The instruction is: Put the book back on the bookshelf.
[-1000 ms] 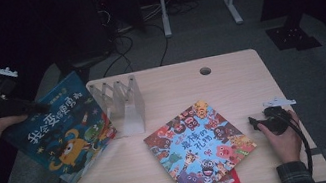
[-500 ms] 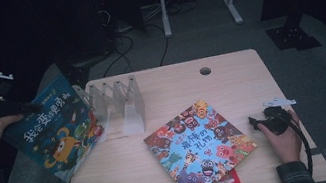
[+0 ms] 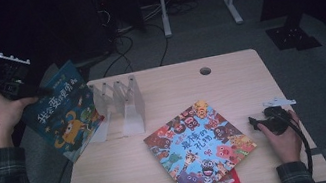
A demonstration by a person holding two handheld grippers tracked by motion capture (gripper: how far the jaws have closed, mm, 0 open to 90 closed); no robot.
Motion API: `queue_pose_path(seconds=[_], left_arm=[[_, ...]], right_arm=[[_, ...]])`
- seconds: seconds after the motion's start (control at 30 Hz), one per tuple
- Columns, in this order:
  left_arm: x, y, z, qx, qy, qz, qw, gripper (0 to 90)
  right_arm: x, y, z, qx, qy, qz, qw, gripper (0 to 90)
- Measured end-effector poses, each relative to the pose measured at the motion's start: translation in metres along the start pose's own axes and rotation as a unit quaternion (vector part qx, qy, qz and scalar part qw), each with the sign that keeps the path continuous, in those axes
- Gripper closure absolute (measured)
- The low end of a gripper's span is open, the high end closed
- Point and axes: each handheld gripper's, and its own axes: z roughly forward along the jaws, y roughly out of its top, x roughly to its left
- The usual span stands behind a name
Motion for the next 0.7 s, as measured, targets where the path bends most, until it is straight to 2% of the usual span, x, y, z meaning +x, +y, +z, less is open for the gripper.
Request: queue_pose_path(seconds=[0.1,0.37,0.5,0.53,0.7], left_arm=[[-0.0010,0.0041,0.0045,-0.002,0.006,0.008,0.9999,82.5],[0.0031,0.0061,0.0070,-0.005,0.007,0.009,0.9999,81.7],[0.0018,0.0046,0.0086,0.006,0.014,0.021,0.9997,78.1],[0.0021,0.0040,0.0092,0.010,0.014,0.018,0.9997,76.5],[0.0050,0.0021,0.0035,-0.005,0.012,0.016,0.9998,72.5]], right_arm=[[0.0000,0.0000,0.0000,0.000,0.000,0.000,1.0000,24.8],[-0.0002,0.0000,0.0000,0.000,0.001,-0.001,1.0000,24.7],[-0.0003,0.0000,0.0000,0.000,0.000,-0.002,1.0000,24.8],[-0.0003,0.0000,0.0000,0.000,0.000,-0.002,1.0000,24.8],[-0.0004,0.0000,0.0001,-0.001,0.000,-0.003,1.0000,24.8]])
